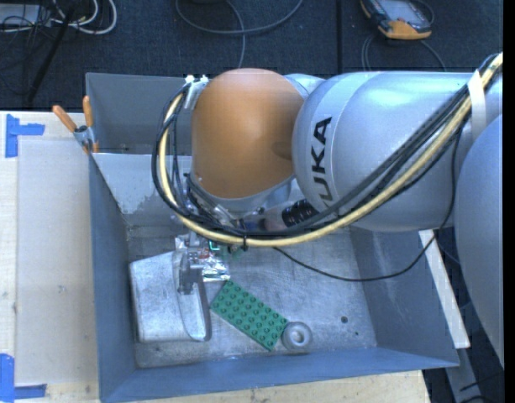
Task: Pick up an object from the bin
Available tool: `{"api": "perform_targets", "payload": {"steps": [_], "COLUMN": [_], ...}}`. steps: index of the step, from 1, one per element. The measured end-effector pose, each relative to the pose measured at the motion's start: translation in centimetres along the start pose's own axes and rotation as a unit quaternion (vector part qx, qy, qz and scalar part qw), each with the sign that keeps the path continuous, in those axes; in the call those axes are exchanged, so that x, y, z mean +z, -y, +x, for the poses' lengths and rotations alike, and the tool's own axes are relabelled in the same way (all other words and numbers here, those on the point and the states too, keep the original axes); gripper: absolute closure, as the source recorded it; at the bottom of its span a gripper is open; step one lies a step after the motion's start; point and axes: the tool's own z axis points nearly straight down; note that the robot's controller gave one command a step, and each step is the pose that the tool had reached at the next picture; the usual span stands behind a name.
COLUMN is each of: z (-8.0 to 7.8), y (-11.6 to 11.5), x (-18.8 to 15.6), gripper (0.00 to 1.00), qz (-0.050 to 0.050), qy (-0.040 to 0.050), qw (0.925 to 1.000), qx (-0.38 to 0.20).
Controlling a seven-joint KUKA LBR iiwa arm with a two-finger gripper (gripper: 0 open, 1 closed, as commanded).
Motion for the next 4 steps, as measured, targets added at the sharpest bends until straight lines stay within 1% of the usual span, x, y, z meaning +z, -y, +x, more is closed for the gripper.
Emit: {"api": "perform_targets", "payload": {"steps": [1,2,3,4], "z": [-1.5,5.1,4.8,6.7], "y": [10.1,13.1,12.9,10.8], "x": [6.8,16.1,15.9,-1.5], "gripper": [0.0,0.0,1.0,1.0], "qz": [0.001,0.0,-0.002,0.002], "qy": [0.0014,0.0132,0.0181,0.0067], "qw": [0.9962,0.9506,0.9509,0.851], "qx": [-0.087,-0.31,-0.309,-0.525]}}
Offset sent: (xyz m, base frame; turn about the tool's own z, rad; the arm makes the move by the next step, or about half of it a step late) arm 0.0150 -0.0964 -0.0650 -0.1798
